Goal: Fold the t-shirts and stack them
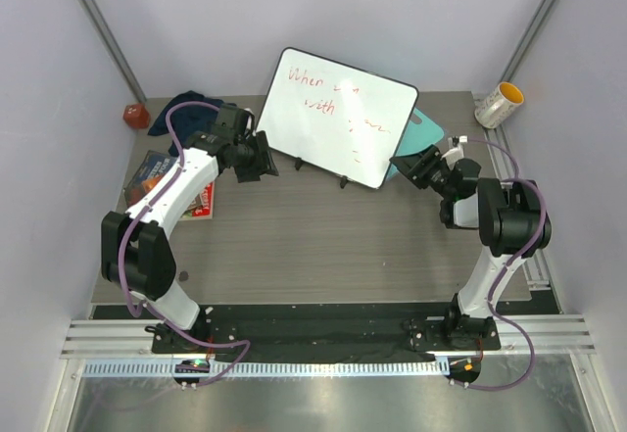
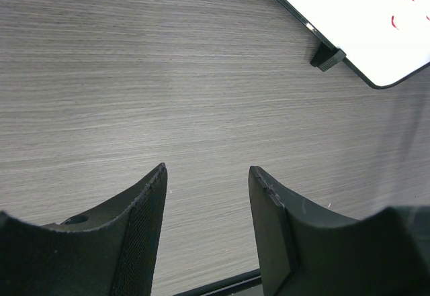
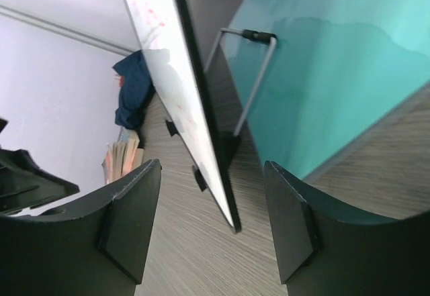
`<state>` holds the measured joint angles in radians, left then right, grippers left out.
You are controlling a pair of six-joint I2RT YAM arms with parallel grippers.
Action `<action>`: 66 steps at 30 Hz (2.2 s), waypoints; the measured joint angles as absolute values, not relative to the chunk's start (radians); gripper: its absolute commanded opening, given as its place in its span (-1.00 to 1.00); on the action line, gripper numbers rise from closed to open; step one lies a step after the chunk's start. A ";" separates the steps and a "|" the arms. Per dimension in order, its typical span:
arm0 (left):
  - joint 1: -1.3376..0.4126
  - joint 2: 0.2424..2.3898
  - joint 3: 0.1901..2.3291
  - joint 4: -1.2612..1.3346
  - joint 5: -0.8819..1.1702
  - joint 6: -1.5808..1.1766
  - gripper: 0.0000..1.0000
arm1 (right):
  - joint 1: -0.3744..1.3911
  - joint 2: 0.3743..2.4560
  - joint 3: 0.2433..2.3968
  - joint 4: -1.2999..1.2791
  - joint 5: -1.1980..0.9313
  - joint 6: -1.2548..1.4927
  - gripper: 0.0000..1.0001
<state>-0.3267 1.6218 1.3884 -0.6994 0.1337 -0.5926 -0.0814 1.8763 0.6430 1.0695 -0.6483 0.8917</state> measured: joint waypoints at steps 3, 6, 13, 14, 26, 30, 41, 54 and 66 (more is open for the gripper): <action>-0.327 1.622 1.388 -0.700 0.134 -0.593 0.05 | -0.081 1.876 0.643 1.110 -0.667 0.901 0.36; -0.327 1.622 1.388 -0.700 0.135 -0.593 0.05 | -0.081 1.879 0.649 1.113 -0.677 0.901 0.36; -0.327 1.622 1.388 -0.700 0.133 -0.593 0.05 | -0.081 2.017 0.791 1.136 -0.708 0.928 0.31; -0.327 1.622 1.388 -0.700 0.133 -0.593 0.05 | -0.081 2.046 0.815 1.145 -0.713 0.941 0.24; -0.327 1.641 1.388 -0.700 0.132 -0.592 0.05 | -0.037 2.180 0.963 1.254 -0.797 1.070 -0.79; -0.327 1.643 1.388 -0.700 0.131 -0.592 0.05 | -0.014 2.181 0.997 1.296 -0.820 1.081 -0.97; -0.327 1.643 1.388 -0.700 0.131 -0.592 0.05 | -0.010 2.191 1.142 1.104 -0.866 0.987 -0.97; -0.327 1.643 1.383 -0.700 0.131 -0.592 0.04 | -0.017 2.288 1.505 0.691 -0.964 0.778 -0.88; -0.327 1.643 1.375 -0.700 0.131 -0.592 0.04 | -0.053 2.357 1.572 0.588 -0.934 0.731 0.61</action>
